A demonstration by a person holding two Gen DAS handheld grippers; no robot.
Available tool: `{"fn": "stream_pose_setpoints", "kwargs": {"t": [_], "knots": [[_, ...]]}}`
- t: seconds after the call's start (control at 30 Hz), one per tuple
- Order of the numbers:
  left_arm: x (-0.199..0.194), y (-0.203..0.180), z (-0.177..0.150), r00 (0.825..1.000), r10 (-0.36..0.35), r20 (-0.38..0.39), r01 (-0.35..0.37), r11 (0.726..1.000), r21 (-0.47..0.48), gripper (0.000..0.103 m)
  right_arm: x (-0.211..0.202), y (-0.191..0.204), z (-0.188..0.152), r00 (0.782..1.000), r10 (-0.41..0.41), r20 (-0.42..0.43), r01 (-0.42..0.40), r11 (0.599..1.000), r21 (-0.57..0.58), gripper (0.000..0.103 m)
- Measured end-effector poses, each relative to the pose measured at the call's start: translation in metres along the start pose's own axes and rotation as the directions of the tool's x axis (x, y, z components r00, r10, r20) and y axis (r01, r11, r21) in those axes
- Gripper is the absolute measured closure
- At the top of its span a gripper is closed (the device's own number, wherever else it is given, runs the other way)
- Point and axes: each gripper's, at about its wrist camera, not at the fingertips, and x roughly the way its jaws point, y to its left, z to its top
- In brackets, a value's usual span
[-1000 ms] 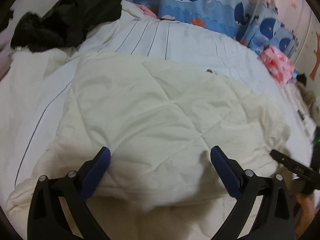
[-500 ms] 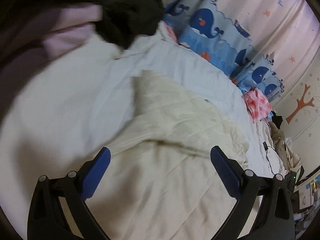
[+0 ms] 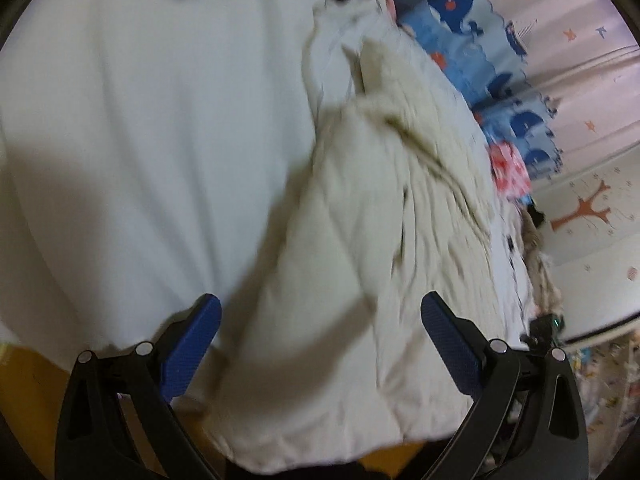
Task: Fold large clothes
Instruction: 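Grasp the jacket hem with both tools and fold it toward the collar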
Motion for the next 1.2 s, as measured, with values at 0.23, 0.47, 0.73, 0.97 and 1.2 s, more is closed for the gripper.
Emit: {"fn": "stream_pose_setpoints", "kwargs": {"t": [0.23,0.47,0.73,0.97,1.2], "knots": [[0.014,-0.029,-0.028,0.996,0.019,-0.092,-0.008,0.993,0.118,0.011,0.021,0.011,-0.032,0.982,0.139,-0.131,-0.138,0.990,0.014,0.006],[0.010,-0.044,-0.030,0.996,0.060,-0.073,-0.055,0.996,0.065,0.084,-0.004,0.028,-0.046,0.966,0.248,0.071,-0.241,0.966,-0.094,0.084],[-0.042,-0.112,-0.011,0.981,-0.179,0.079,0.174,0.983,0.062,0.092,-0.076,0.074,-0.008,0.822,0.475,0.313,-0.416,0.877,-0.239,0.087],[-0.107,-0.175,-0.028,0.935,-0.333,0.126,0.307,0.933,0.185,0.092,-0.185,0.117,-0.017,0.736,0.520,0.434,-0.381,0.848,-0.368,0.087],[-0.108,-0.137,-0.112,0.951,-0.304,-0.057,0.309,0.924,0.227,0.090,-0.221,0.070,-0.118,0.871,0.384,0.307,-0.255,0.887,-0.385,0.081]]}}
